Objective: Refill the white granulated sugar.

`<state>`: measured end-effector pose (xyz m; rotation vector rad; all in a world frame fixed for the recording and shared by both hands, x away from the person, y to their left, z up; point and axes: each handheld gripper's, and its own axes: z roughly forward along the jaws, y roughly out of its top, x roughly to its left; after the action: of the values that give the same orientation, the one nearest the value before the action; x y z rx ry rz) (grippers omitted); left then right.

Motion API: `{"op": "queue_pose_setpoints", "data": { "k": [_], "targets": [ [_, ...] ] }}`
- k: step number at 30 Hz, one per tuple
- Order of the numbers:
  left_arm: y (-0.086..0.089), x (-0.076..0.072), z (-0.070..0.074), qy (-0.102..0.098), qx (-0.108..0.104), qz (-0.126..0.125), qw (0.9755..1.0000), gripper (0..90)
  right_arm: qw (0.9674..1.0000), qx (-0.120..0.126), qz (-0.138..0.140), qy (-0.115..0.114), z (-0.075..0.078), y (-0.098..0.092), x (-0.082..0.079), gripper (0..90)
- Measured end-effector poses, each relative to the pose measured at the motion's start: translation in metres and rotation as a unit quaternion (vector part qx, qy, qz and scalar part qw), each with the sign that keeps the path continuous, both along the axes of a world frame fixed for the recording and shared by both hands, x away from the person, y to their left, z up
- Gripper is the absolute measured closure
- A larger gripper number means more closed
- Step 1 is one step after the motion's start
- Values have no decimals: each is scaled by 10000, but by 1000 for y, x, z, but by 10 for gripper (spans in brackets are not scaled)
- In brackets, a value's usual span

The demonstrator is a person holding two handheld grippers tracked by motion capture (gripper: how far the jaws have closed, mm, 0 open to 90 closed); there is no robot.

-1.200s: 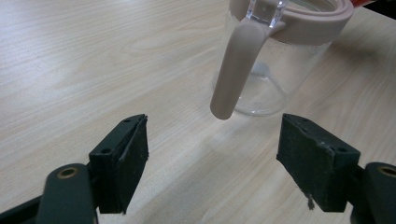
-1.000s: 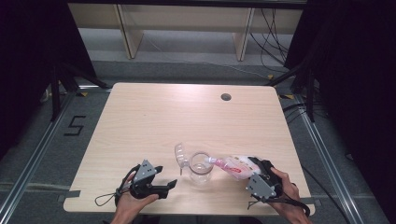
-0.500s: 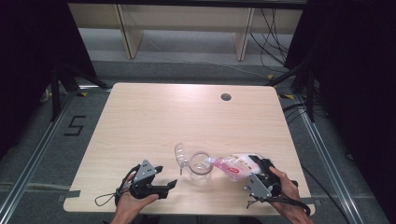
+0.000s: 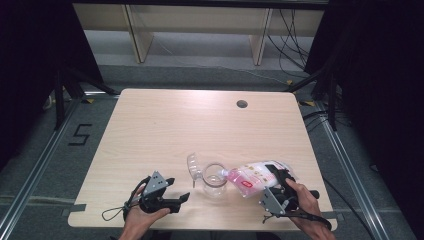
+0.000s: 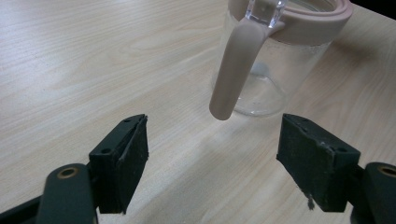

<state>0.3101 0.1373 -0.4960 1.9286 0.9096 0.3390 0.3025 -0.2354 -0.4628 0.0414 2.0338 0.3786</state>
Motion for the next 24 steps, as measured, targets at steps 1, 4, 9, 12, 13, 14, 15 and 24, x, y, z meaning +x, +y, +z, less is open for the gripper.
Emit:
{"op": "queue_pose_setpoints", "data": {
  "k": [1,4,9,12,13,14,15,24],
  "targets": [
    [0,0,0,-1,-5,-4,10000,241,9999,-121,38,-64,1,1,0,494],
    [0,0,0,-12,-15,-32,10000,240,9990,-368,93,-238,1,2,1,494],
    [0,0,0,-11,-42,-50,10000,239,9990,-359,32,-252,0,5,0,496],
    [0,0,0,-8,-49,-44,10000,239,9979,-504,120,-391,2,6,0,497],
    [0,0,0,-5,-51,-41,10000,239,9975,-548,144,-421,3,7,0,497],
    [0,0,0,7,-58,-31,10000,239,9952,-764,246,-558,6,8,1,497],
    [-1,-1,0,33,-89,6,10000,239,9971,-595,105,-462,2,8,-1,498],
    [0,1,-1,13,-63,-31,10000,240,9939,-864,140,-666,5,10,-2,501]
  ]
}}
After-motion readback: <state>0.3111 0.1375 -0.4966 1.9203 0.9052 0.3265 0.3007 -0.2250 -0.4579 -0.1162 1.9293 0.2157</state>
